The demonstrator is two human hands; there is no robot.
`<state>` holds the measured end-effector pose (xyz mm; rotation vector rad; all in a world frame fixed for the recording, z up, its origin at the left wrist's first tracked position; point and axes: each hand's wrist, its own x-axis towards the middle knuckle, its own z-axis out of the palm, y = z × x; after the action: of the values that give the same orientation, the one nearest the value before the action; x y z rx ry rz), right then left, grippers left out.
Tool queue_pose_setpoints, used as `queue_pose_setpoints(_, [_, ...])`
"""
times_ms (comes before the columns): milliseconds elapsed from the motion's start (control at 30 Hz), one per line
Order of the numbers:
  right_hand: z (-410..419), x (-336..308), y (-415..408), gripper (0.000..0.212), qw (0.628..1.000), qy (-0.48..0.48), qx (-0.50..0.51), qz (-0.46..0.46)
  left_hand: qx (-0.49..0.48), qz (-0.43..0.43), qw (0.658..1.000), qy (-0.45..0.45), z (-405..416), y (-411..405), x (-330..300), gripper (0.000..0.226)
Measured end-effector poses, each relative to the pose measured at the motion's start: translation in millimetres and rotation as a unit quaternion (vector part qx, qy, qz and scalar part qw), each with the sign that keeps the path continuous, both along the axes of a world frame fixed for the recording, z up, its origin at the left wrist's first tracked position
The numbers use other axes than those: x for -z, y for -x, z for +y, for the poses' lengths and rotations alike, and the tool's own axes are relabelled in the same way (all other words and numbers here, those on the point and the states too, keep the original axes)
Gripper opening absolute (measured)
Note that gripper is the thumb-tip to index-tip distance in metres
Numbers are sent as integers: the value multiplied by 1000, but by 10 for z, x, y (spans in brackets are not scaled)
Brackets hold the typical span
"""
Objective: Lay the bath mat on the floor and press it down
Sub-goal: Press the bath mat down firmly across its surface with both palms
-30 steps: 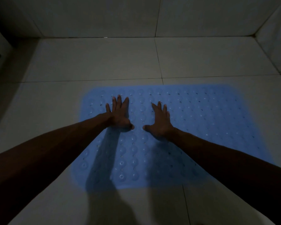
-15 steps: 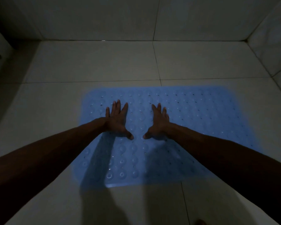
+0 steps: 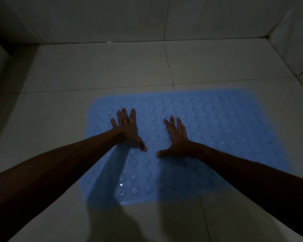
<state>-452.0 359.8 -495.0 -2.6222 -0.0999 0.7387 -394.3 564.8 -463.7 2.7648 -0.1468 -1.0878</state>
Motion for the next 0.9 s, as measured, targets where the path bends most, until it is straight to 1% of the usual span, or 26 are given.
queue_pose_setpoints(67, [5,-57,-24,152,999,20,-23,27,11,2,1000,0,21,14,10,166])
queue_pose_setpoints(167, [17,-65,-21,157,998,45,-34,20,22,-11,1000,-11,44,27,34,163])
queue_pose_setpoints(300, [55,-131,65,150,998,35,-45,-4,32,-24,999,9,77,131,24,153])
queue_pose_setpoints(433, [43,-151,146,143,998,38,-40,-13,73,3,997,-1,86,275,-7,164])
queue_pose_setpoints(500, [11,-108,176,138,998,24,-44,-26,81,-7,997,-6,95,331,17,166])
queue_pose_setpoints(667, [-51,-35,216,136,998,-14,-36,-51,41,-5,999,-2,28,354,12,166])
queue_pose_setpoints(767, [-49,-13,231,135,997,-9,-44,-59,11,1,1000,-5,-82,369,-39,165])
queue_pose_setpoints(833, [-68,2,247,138,997,-4,-53,-60,-7,-5,1000,-11,-103,388,-66,165])
queue_pose_setpoints(900, [-80,-24,271,148,995,-1,-91,-41,-39,-4,999,-9,-79,426,-77,165])
